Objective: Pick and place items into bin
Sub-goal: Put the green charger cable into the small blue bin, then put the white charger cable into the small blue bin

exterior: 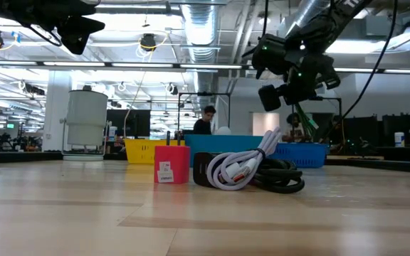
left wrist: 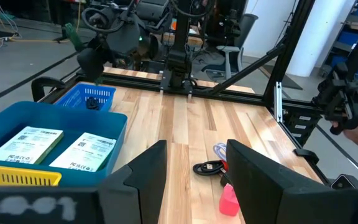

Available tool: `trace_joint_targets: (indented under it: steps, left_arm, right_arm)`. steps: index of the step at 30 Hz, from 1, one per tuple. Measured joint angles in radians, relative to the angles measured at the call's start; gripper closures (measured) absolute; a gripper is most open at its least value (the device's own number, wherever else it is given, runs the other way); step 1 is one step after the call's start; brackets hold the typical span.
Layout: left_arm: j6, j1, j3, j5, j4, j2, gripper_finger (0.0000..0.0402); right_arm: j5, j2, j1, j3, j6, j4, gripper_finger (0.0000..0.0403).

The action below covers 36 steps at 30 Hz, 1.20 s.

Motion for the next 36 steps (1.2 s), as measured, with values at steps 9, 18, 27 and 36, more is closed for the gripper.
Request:
trace_joint_targets:
  steps: [9, 18, 27, 36]
  left_arm:
    - [0.000, 0.000, 0.000, 0.000, 0.000, 0.000, 0.0247]
    - [0.000, 0.000, 0.000, 0.016, 0.000, 0.000, 0.0247]
    - [0.000, 0.000, 0.000, 0.017, 0.000, 0.000, 0.0247]
    - [-0.001, 0.000, 0.000, 0.019, 0.000, 0.000, 0.0246]
  right_arm:
    - [-0.051, 0.000, -0.003, -0.023, -0.063, 0.060, 0.0377]
    - [-0.115, 0.000, -0.024, -0.023, -0.115, 0.066, 0.0370]
    - [-0.117, 0.000, -0.024, -0.022, -0.124, 0.085, 0.0312]
    - [-0.117, 0.000, 0.026, -0.022, -0.185, 0.088, 0.0264]
